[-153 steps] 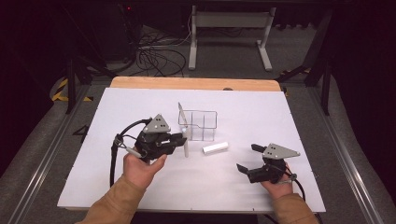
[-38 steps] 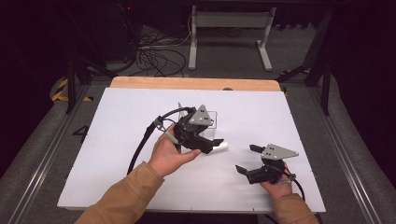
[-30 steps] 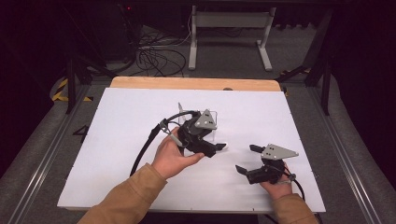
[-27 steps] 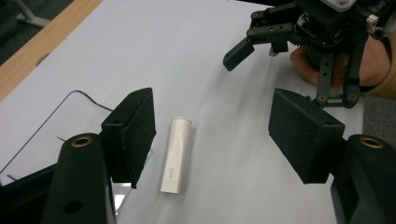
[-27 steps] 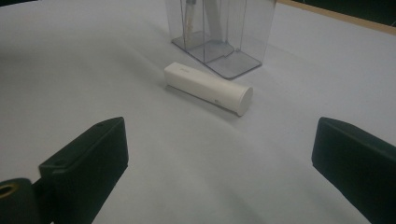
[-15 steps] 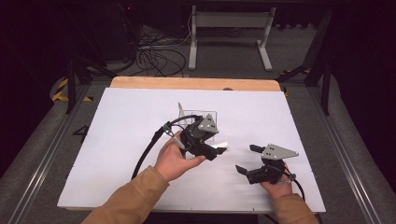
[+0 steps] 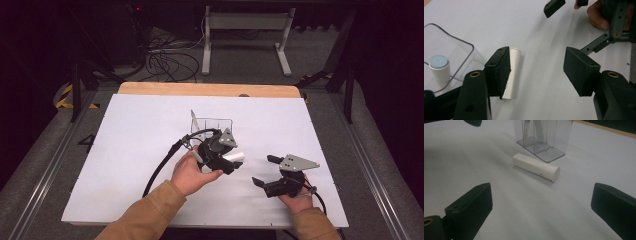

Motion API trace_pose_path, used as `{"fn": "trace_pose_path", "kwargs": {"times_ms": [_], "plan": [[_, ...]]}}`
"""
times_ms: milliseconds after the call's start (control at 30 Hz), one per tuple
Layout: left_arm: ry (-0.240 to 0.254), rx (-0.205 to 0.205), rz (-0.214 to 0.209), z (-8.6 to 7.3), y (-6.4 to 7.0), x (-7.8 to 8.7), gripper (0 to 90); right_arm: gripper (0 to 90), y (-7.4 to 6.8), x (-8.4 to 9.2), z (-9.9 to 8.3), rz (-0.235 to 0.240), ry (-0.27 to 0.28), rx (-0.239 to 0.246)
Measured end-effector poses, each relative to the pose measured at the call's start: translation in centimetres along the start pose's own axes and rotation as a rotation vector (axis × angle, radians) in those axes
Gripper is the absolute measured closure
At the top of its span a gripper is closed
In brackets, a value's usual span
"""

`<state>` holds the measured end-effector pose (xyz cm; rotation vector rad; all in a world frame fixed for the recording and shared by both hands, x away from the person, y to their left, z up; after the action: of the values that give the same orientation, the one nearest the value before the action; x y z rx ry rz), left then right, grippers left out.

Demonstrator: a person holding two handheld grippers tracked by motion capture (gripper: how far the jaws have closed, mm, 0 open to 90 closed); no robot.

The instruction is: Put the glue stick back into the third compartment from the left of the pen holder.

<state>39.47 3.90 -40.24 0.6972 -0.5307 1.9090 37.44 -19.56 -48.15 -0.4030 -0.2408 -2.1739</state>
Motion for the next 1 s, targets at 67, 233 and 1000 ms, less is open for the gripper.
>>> {"fn": "trace_pose_path", "kwargs": {"times_ms": [67, 233, 1000], "plan": [[-0.008, 0.004, 0.000, -0.2, 0.0, -0.4, 39.6, 4.2, 0.0, 0.0, 0.0, 0.001, 0.001, -0.002], [-0.038, 0.017, 0.004, -0.6, -0.3, -1.3, 39.7, 4.2, -0.1, 0.0, 0.0, 0.003, 0.000, -0.002], [-0.124, -0.002, 0.080, -1.7, -1.6, -5.3, 40.4, 4.2, -0.1, 0.0, 0.0, 0.010, 0.001, 0.002]]}}
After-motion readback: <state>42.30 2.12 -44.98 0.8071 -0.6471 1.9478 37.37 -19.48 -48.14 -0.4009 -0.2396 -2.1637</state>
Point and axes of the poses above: each handheld gripper's, and its own axes: x roughly backward along the jaws, z roughly out of its top, y roughly to its right, the point moved 2 cm from there along -x, roughly forward along the jaws, and after that the axes turned 4 degrees about y, right-handed, at the moved point
